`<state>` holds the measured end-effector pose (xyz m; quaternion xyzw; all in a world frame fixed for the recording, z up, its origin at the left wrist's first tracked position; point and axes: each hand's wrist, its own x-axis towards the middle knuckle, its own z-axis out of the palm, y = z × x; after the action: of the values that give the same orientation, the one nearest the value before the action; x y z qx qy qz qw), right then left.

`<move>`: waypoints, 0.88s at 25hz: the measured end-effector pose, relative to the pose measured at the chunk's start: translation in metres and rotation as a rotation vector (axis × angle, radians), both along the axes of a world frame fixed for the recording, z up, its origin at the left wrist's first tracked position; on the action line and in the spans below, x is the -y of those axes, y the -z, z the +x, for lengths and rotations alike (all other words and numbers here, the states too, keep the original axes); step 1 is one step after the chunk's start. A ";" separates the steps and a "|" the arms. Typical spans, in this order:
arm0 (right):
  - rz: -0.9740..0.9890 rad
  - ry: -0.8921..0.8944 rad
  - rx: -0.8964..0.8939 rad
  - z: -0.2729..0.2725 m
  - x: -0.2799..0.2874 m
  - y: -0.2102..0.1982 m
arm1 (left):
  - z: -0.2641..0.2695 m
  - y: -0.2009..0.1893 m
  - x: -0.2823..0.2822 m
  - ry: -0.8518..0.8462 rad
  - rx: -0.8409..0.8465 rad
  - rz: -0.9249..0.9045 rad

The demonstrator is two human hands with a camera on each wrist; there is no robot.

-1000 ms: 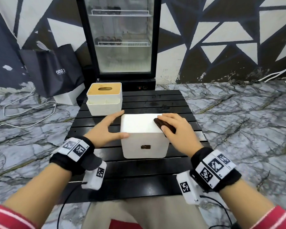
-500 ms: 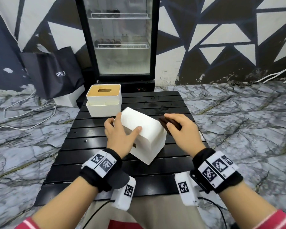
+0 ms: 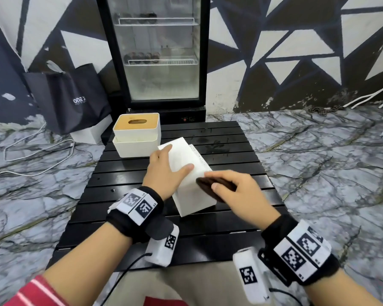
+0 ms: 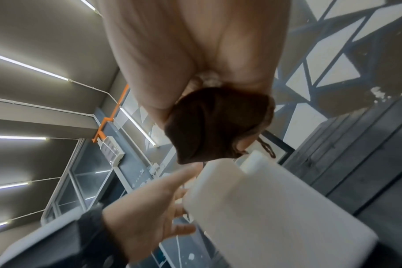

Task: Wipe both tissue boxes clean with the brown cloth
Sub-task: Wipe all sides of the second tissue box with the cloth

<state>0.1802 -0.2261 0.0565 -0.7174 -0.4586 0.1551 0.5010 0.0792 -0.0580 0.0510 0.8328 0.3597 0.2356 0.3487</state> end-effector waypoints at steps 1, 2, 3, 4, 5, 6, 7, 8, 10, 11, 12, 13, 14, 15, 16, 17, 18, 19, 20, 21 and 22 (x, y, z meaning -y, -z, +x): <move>0.021 0.034 -0.004 0.008 0.000 -0.004 | 0.002 0.003 0.001 0.020 0.008 -0.005; 0.024 0.058 -0.005 0.015 -0.001 -0.007 | 0.002 0.006 -0.003 0.050 0.022 -0.023; 0.019 0.076 -0.006 0.021 -0.001 -0.008 | 0.000 0.007 -0.008 0.094 0.036 -0.055; 0.015 0.085 -0.008 0.026 -0.001 -0.009 | -0.003 0.006 -0.014 0.143 0.048 -0.105; 0.013 0.092 -0.015 0.031 -0.002 -0.009 | -0.006 0.004 -0.020 0.193 0.060 -0.163; 0.017 0.095 -0.032 0.036 -0.002 -0.008 | -0.007 0.001 -0.023 0.231 0.072 -0.208; 0.020 0.100 -0.054 0.041 -0.003 -0.007 | -0.008 -0.002 -0.024 0.241 0.078 -0.224; 0.019 0.108 -0.075 0.045 -0.005 -0.005 | -0.008 -0.004 -0.022 0.227 0.082 -0.218; 0.008 0.146 -0.080 0.053 -0.013 0.000 | -0.003 -0.009 -0.015 0.183 0.037 -0.158; -0.003 0.168 -0.063 0.055 -0.018 0.003 | 0.001 -0.009 -0.011 0.168 -0.018 -0.111; -0.019 0.188 -0.033 0.055 -0.024 0.006 | 0.005 -0.008 -0.009 0.158 -0.088 -0.068; -0.036 0.204 0.007 0.055 -0.031 0.008 | 0.008 -0.009 -0.006 0.150 -0.158 -0.032; -0.046 0.213 0.053 0.053 -0.038 0.010 | 0.010 -0.010 -0.004 0.141 -0.208 -0.014; -0.042 0.216 0.097 0.052 -0.044 0.013 | 0.011 -0.012 -0.004 0.142 -0.229 -0.007; -0.026 0.211 0.131 0.051 -0.050 0.015 | 0.012 -0.014 -0.004 0.152 -0.224 -0.008; -0.008 0.203 0.160 0.052 -0.055 0.017 | 0.012 -0.015 -0.004 0.170 -0.204 -0.007; 0.005 0.194 0.194 0.053 -0.058 0.020 | 0.012 -0.017 -0.003 0.183 -0.180 -0.006; 0.001 0.185 0.239 0.055 -0.061 0.023 | 0.013 -0.019 -0.002 0.185 -0.161 -0.013; -0.013 0.174 0.288 0.055 -0.062 0.027 | 0.013 -0.021 -0.001 0.181 -0.143 -0.018; -0.025 0.164 0.336 0.053 -0.063 0.031 | 0.014 -0.021 -0.002 0.175 -0.127 -0.017; -0.027 0.156 0.384 0.050 -0.063 0.036 | 0.015 -0.021 -0.003 0.167 -0.111 -0.017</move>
<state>0.2302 -0.1635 0.0203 -0.7738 -0.4864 -0.0175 0.4053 0.0937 -0.0547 0.0717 0.8687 0.3098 0.1559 0.3536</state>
